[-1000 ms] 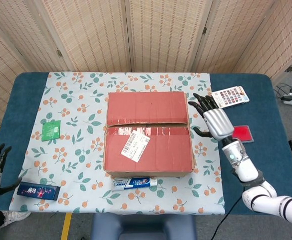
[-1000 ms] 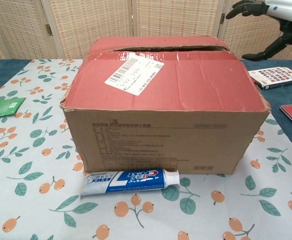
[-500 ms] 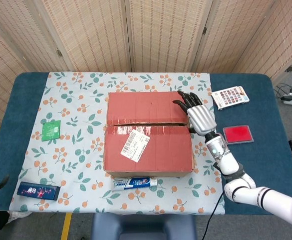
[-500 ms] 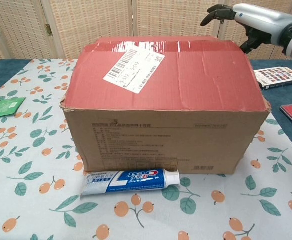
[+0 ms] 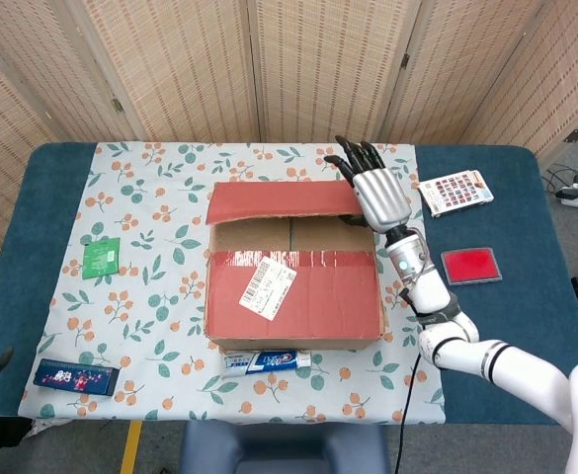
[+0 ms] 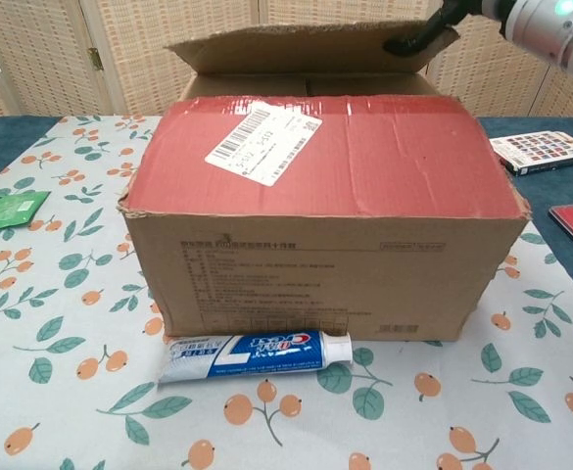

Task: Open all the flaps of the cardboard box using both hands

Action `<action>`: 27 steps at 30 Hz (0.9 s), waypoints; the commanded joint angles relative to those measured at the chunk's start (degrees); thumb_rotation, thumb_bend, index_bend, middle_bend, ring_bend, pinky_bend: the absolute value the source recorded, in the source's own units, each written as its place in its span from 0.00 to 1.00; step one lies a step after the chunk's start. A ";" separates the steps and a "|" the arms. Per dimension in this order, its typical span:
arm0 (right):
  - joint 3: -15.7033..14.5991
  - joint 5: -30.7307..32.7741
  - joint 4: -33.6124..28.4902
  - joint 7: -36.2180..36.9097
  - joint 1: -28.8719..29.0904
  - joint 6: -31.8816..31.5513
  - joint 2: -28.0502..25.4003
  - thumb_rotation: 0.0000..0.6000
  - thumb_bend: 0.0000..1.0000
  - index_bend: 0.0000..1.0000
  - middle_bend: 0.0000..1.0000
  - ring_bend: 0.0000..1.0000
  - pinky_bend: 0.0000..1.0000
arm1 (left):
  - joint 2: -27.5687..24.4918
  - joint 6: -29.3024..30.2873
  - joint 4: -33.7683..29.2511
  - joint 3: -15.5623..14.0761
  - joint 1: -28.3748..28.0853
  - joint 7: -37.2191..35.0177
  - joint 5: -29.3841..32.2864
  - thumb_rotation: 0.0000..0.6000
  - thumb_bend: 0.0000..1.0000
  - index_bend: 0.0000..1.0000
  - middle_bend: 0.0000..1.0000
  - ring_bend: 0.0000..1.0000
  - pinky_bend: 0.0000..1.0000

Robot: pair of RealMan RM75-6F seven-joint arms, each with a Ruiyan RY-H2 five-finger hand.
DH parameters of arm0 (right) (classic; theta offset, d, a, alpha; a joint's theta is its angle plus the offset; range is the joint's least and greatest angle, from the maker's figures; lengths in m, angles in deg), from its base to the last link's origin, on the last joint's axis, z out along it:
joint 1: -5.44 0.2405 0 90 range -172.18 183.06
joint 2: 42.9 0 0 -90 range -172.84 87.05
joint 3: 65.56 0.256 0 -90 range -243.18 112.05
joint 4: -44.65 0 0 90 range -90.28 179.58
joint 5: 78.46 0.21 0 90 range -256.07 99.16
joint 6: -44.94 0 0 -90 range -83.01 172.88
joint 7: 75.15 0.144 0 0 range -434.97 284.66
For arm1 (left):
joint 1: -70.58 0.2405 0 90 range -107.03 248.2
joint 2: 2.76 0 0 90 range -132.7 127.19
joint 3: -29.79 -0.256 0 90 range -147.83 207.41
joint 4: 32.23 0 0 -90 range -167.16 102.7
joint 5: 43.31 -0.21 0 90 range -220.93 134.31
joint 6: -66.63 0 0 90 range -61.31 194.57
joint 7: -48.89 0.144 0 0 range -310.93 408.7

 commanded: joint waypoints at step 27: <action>4.14 10.05 49.79 7.80 19.41 16.10 9.48 1.00 0.34 0.17 0.02 0.07 0.00 | -0.46 -2.84 1.35 1.77 -0.39 -1.23 4.13 1.00 0.27 0.03 0.06 0.07 0.07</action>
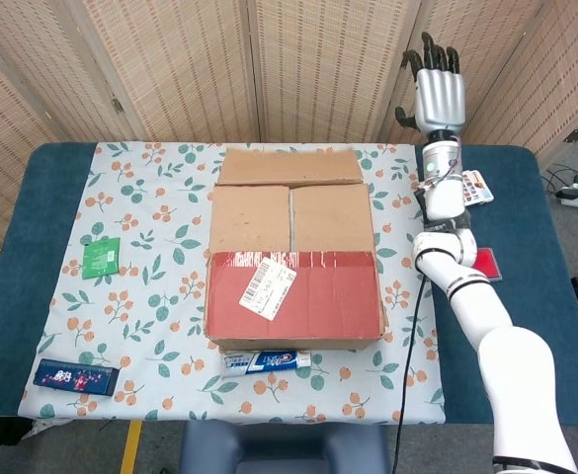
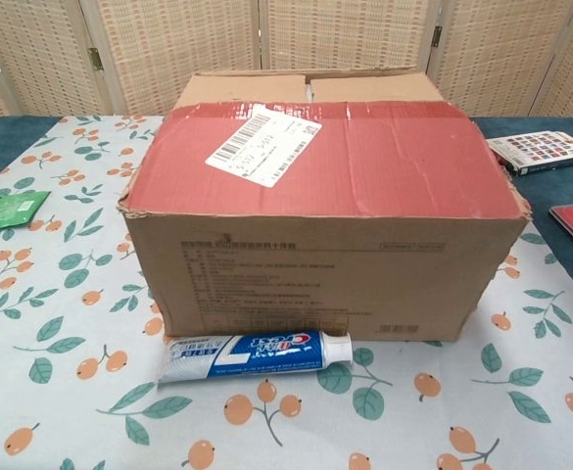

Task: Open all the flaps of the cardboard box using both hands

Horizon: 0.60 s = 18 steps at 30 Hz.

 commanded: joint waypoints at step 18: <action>-6.51 -2.70 -84.04 25.04 -32.08 -10.42 -39.52 1.00 0.34 0.29 0.25 0.30 0.25 | 0.91 -3.59 -0.97 -2.47 -2.37 -1.27 -4.96 1.00 0.15 0.07 0.06 0.06 0.06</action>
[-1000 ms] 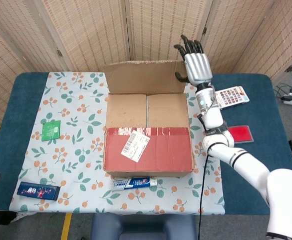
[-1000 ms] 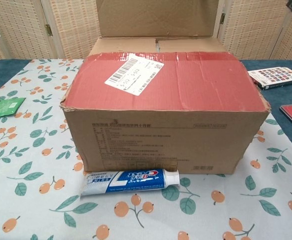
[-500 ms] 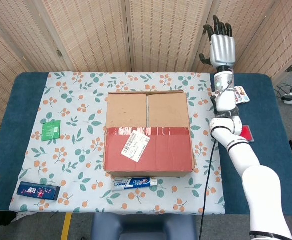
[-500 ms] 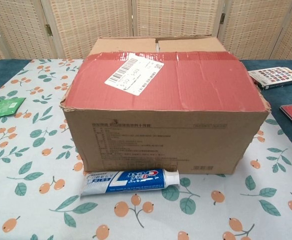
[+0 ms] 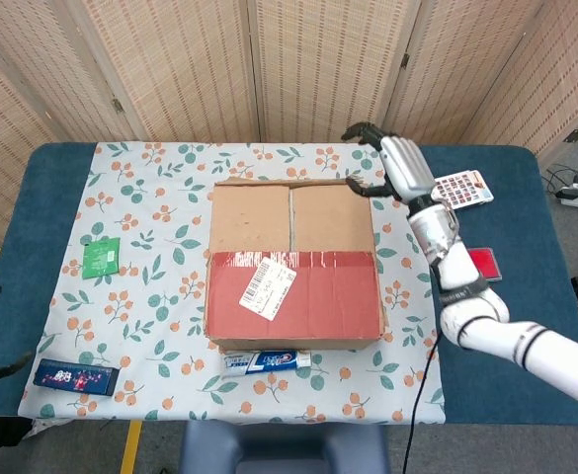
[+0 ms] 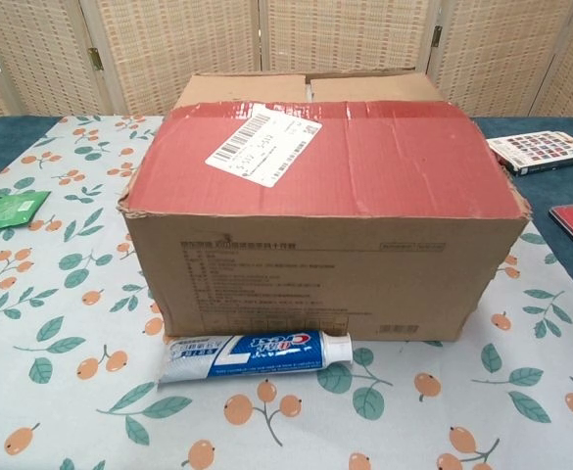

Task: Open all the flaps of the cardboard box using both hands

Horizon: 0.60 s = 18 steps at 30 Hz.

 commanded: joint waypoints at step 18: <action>-3.71 -4.95 -20.74 34.29 -15.25 17.09 -18.44 1.00 0.34 0.30 0.23 0.30 0.25 | 1.61 -1.34 0.74 0.50 -1.38 1.96 1.53 1.00 0.13 0.10 0.06 0.06 0.05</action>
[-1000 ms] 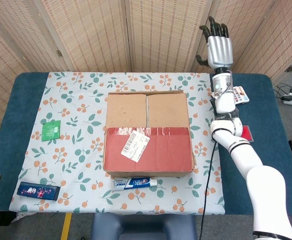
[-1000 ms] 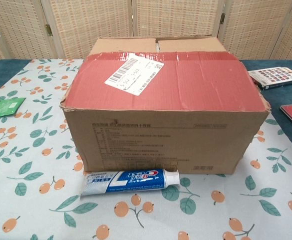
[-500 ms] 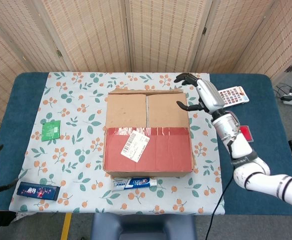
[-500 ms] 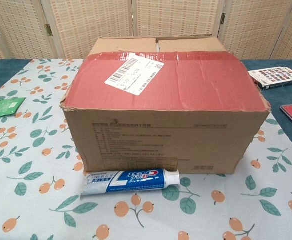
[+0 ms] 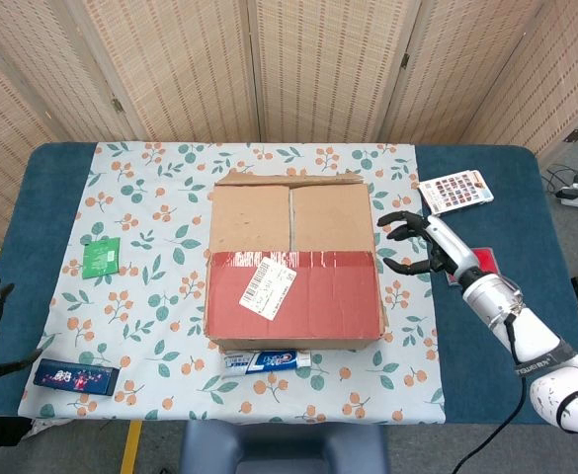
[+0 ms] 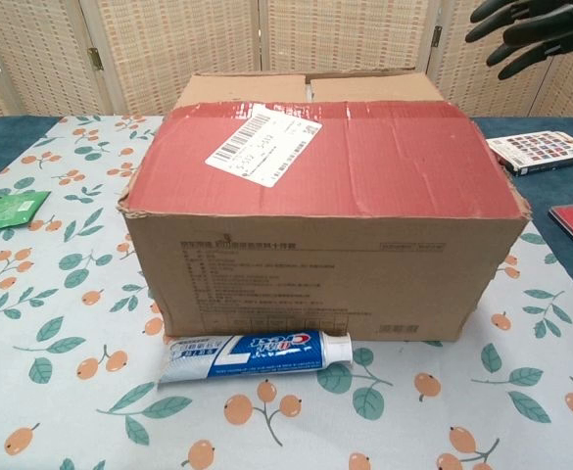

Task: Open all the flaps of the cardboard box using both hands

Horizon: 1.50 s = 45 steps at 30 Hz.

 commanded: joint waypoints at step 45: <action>-4.09 -23.60 4.44 38.52 3.61 -5.15 5.64 1.00 0.34 0.30 0.21 0.29 0.29 | -0.01 1.57 -0.43 -0.09 0.64 0.92 0.12 1.00 0.13 0.10 0.06 0.06 0.05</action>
